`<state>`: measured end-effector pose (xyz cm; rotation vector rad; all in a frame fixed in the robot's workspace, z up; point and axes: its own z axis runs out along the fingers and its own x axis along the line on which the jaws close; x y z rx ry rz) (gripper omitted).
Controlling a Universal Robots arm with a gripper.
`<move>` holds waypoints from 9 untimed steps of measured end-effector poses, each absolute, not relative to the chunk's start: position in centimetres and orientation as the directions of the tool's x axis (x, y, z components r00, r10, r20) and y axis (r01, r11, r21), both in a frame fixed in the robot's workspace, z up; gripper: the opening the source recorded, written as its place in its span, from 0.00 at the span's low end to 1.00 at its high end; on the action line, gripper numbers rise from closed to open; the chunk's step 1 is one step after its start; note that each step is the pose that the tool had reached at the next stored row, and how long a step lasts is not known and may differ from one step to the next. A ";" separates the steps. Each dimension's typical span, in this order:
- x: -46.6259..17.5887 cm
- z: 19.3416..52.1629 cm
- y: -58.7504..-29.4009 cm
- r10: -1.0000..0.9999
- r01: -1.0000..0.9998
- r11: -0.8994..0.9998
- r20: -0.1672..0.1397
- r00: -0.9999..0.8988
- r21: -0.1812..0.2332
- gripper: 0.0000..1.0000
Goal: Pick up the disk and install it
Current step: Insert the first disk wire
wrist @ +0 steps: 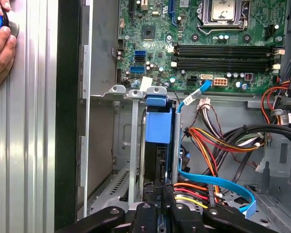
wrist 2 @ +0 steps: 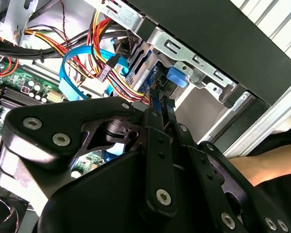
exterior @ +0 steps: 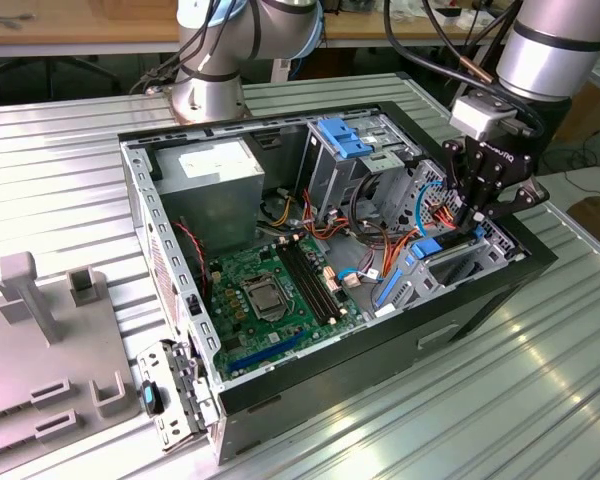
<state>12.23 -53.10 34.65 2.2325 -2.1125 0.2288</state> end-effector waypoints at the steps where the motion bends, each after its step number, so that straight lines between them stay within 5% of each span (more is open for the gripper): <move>1: 12.2 34.7 -53.1 -0.988 -0.997 -0.059 0.148 0.050 -0.059 0.17; 9: 12.2 34.8 -53.1 -0.988 -0.997 -0.046 0.148 0.037 -0.059 0.17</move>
